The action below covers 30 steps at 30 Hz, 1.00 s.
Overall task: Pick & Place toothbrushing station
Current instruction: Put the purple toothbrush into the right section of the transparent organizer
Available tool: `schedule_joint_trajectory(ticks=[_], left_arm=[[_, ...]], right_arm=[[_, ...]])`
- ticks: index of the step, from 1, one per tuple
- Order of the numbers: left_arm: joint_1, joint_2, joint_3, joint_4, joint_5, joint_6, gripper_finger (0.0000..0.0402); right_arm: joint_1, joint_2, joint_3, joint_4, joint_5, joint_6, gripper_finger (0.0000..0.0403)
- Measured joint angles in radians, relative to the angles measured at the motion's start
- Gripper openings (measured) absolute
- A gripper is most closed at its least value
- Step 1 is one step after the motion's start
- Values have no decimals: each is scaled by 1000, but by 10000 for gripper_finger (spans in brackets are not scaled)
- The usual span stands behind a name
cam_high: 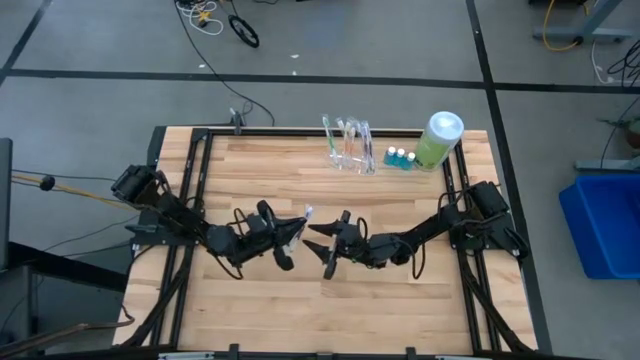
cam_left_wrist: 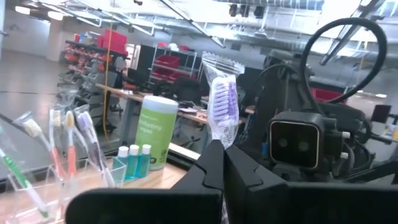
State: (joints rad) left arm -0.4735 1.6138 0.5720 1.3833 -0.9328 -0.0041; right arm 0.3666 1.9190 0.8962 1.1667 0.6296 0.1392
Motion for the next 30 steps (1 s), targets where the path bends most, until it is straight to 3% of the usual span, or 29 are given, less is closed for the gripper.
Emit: schedule_joint_trajectory(ticks=[11,17,25,30], left_arm=[[-1,0,0,10,54,-1,0],[-1,0,0,9,79,-1,0],[0,0,3,-8,111,38,10],[-1,1,2,-14,121,92,58]], right_arm=[[-49,0,68,-32,-134,-1,196],[-58,0,86,-66,-157,7,140],[-61,1,87,-130,-108,2,24],[-57,0,88,-201,-80,40,26]])
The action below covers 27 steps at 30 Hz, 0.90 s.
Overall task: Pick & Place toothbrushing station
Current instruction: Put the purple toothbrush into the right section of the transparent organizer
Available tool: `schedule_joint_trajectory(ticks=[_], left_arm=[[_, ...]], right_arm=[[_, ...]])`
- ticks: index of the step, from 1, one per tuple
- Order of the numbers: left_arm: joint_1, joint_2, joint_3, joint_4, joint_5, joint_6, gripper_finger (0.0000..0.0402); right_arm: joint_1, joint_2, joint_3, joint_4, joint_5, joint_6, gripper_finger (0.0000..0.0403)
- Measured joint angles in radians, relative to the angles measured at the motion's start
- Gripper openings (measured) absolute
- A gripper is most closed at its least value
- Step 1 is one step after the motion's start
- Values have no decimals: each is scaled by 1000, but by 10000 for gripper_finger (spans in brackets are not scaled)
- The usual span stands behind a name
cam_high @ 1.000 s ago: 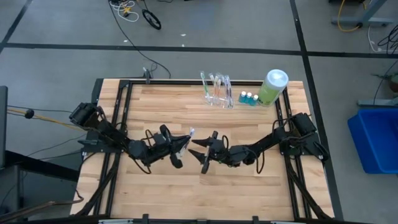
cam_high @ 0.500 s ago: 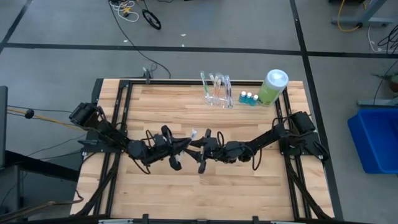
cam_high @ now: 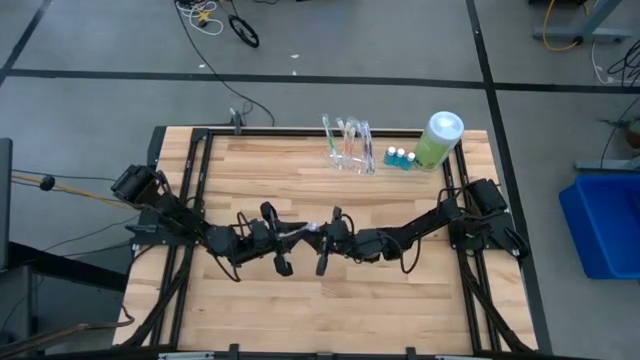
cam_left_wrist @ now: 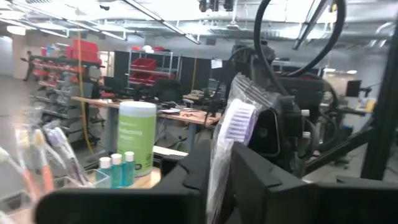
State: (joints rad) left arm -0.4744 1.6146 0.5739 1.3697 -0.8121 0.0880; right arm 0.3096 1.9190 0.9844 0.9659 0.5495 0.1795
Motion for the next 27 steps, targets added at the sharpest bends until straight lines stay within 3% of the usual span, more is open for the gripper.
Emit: schedule_joint_trajectory(ticks=[7,14,20,27], left_arm=[[-11,-1,0,18,-10,28,140],[-42,-49,1,-40,-88,65,187],[-72,-163,-1,-334,-208,65,207],[-43,-231,-1,-799,-301,-199,217]], right_arm=[[0,0,-13,-97,1,41,22],[3,1,-75,-162,59,145,29],[41,-14,-164,-165,127,223,25],[123,-175,-284,-219,245,245,23]])
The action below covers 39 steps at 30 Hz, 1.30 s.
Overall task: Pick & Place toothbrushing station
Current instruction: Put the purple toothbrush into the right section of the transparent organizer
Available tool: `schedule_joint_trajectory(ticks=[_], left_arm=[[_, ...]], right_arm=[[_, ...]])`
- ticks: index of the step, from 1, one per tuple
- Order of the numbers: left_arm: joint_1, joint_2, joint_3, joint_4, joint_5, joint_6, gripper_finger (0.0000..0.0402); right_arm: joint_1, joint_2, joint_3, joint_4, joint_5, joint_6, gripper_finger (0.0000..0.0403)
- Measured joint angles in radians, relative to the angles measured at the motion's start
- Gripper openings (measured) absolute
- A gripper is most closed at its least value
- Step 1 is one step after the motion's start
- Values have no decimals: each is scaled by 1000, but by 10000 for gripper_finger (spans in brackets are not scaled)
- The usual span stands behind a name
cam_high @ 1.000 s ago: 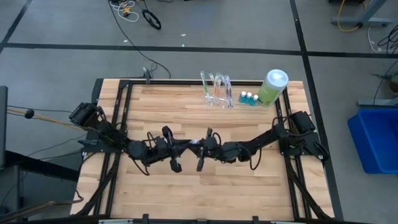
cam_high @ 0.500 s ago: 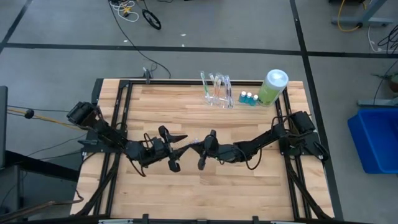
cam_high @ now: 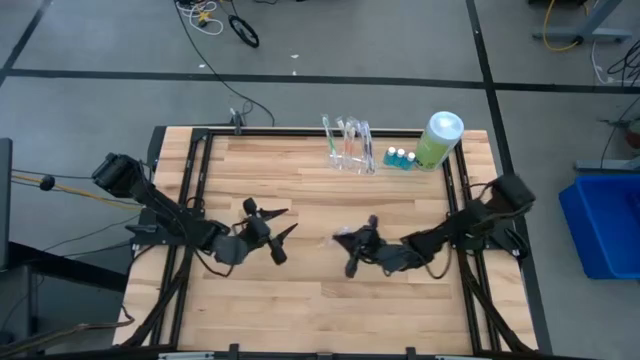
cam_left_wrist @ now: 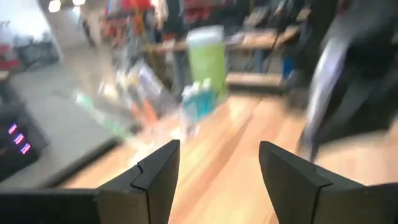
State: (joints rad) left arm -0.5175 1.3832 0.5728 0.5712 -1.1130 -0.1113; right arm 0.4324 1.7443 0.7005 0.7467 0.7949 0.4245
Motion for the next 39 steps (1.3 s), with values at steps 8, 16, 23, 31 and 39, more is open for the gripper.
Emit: schedule_joint_trajectory(ticks=[8,16,23,31,39], left_arm=[[112,105,-3,-221,124,-354,215],[191,308,-3,-40,261,-416,215],[211,410,3,125,322,-417,215],[211,419,3,174,333,-399,214],[211,419,3,188,342,-382,214]], right_arm=[[47,-364,-63,-373,170,21,19],[-93,-693,-73,-592,250,-22,34],[-313,-785,-72,-615,139,-136,20],[-613,-715,-71,-630,-161,-126,35],[-781,-536,-70,-580,-280,-132,22]])
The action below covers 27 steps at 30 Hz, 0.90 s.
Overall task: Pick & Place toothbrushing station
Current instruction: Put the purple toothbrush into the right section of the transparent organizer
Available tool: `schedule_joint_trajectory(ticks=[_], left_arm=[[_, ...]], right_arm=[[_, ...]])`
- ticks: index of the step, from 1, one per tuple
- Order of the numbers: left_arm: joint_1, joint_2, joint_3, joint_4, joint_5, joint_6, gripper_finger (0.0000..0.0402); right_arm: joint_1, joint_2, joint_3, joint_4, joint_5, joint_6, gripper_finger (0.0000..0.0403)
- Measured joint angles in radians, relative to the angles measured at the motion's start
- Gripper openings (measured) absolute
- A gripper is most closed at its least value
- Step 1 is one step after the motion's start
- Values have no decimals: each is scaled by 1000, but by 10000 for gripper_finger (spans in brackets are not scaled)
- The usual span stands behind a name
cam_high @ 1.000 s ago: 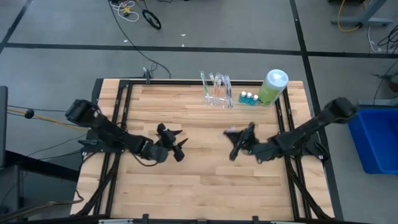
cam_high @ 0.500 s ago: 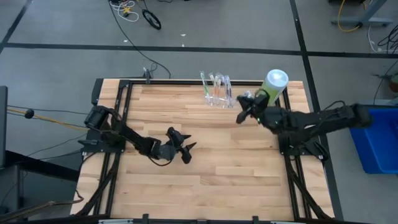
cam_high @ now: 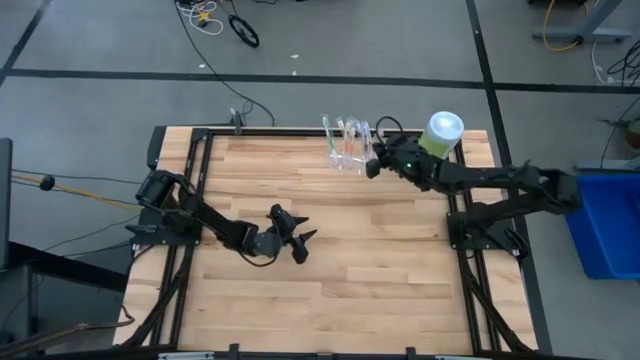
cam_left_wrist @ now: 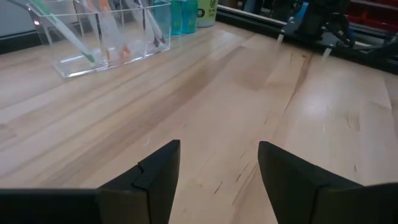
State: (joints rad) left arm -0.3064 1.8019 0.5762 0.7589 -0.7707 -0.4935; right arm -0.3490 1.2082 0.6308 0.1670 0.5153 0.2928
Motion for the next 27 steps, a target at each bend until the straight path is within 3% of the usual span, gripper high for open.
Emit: schedule_joint_trajectory(ticks=[5,13,19,27], left_arm=[[0,0,0,0,3,0,214],[0,0,0,0,6,0,214],[0,0,0,0,6,0,214],[0,0,0,-1,6,0,214]], right_arm=[[-56,96,0,23,9,-1,40],[-84,207,0,51,-43,3,20],[-108,253,0,38,-113,58,45],[-122,286,1,50,-126,58,26]])
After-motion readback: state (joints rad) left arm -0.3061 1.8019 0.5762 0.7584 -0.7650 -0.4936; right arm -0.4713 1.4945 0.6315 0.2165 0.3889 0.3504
